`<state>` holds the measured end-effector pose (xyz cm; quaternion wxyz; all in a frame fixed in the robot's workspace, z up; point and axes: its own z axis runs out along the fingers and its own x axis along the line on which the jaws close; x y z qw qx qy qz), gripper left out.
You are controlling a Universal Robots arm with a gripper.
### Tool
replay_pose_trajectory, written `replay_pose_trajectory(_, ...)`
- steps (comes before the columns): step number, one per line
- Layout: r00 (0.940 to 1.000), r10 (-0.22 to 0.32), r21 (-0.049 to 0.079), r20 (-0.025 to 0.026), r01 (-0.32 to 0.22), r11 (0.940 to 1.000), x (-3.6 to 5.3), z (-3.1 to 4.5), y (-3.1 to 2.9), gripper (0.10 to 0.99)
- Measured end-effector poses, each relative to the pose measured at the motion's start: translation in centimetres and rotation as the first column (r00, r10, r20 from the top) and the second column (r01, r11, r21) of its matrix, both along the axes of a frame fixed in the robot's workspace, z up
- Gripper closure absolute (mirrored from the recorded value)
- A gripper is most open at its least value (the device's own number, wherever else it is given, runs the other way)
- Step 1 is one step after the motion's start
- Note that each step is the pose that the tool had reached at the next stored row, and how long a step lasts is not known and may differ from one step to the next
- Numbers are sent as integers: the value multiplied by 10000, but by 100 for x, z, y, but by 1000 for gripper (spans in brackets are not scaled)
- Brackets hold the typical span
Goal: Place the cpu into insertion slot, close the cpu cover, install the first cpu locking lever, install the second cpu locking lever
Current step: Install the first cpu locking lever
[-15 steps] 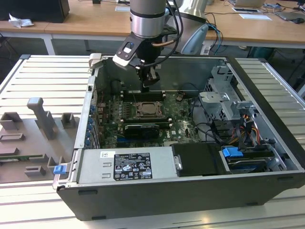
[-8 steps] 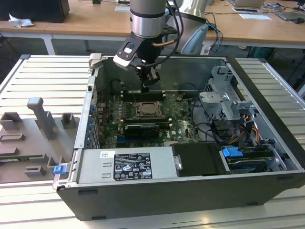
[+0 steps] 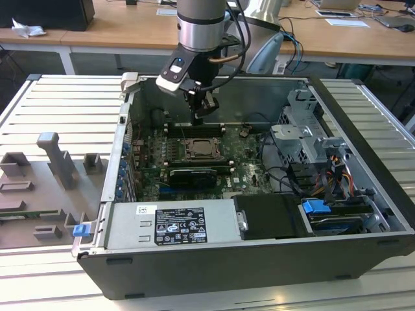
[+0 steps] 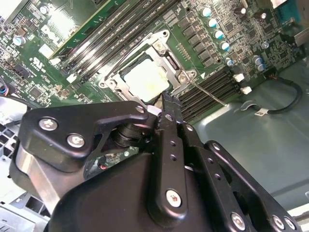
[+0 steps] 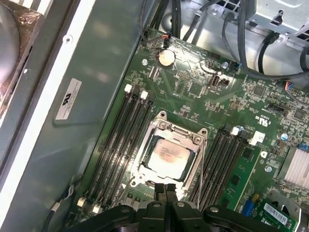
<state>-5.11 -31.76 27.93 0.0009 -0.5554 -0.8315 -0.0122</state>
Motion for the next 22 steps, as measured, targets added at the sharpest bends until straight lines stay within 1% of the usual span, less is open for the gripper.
replay_pose_trajectory(12, 9995, 315, 0, 0, -315, 9995, 0, 0, 0, 980)
replay_pose_trajectory(15, 9984, 564, 0, 0, -564, 9984, 0, 0, 0, 980)
replay_pose_trajectory(22, 9964, 853, 0, 0, -853, 9964, 0, 0, 0, 980)
